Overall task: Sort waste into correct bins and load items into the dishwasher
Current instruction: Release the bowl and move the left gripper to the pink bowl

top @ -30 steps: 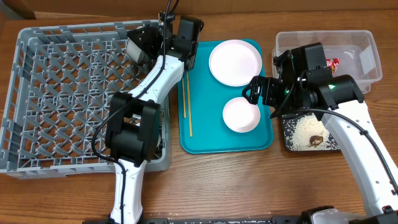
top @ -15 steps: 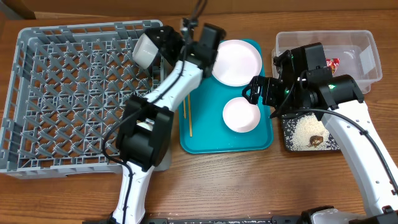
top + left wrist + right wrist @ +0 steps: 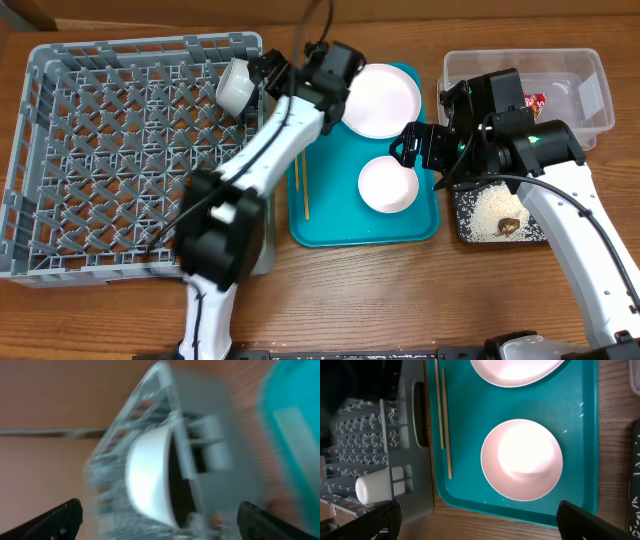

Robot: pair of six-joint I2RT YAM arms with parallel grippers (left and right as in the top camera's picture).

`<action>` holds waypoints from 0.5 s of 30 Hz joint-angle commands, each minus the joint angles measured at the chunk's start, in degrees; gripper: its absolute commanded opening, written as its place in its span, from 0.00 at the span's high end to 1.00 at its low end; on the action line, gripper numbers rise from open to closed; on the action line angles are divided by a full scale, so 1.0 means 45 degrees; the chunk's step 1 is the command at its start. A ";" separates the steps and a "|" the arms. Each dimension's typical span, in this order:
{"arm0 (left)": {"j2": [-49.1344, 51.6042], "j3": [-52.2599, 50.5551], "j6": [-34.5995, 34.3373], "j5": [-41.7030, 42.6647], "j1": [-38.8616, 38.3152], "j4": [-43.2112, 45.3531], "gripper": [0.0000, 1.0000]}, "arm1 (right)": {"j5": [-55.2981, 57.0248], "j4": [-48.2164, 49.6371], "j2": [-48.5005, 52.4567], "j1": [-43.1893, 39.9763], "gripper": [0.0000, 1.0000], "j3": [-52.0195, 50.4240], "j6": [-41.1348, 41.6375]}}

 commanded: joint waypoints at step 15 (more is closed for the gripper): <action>-0.3410 0.0087 -0.7723 1.2784 0.0165 -0.3599 0.12 | 0.0330 0.0481 0.0005 -0.0034 0.00 0.0131 -0.0505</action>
